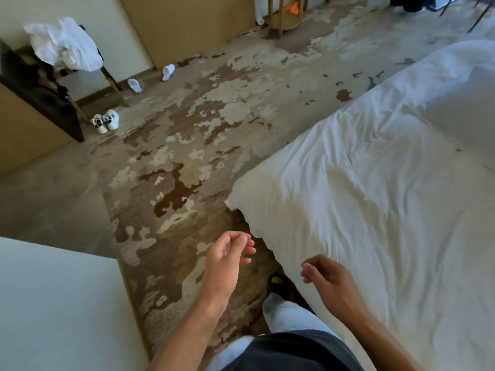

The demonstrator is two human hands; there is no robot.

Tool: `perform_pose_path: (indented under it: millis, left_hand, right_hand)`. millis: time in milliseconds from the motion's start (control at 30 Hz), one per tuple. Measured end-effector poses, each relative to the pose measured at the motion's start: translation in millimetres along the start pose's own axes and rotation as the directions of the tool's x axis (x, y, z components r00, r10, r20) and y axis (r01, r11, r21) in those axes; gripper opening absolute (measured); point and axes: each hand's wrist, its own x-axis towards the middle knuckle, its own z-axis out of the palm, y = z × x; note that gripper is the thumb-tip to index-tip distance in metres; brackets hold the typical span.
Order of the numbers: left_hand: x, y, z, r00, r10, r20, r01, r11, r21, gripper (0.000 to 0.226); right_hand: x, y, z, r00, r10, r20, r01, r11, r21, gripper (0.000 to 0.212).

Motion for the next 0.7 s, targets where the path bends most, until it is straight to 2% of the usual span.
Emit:
perform_pose_path:
  millis: [267, 433, 533, 700]
  left_hand:
    - [135, 30, -97, 0.983, -0.082, -0.163, 0.078, 0.997, -0.029, 0.022]
    - [253, 38, -171, 0.961, -0.149, -0.231, 0.137, 0.988, -0.065, 0.023]
    - [337, 60, -206, 0.972, -0.150, -0.180, 0.144, 0.988, -0.047, 0.020]
    - [469, 135, -221, 0.994, -0.110, 0.020, 0.110, 0.993, 0.039, 0.019]
  right_hand:
    - [198, -150, 87, 0.973, -0.127, 0.195, 0.140, 0.989, -0.055, 0.016]
    - [321, -233, 154, 0.961, -0.188, 0.205, 0.206, 0.976, -0.073, 0.016]
    - [385, -278, 183, 0.969, -0.177, 0.170, 0.196, 0.975, -0.103, 0.013]
    - [455, -338, 196, 0.994, -0.098, 0.053, 0.103, 0.991, -0.090, 0.013]
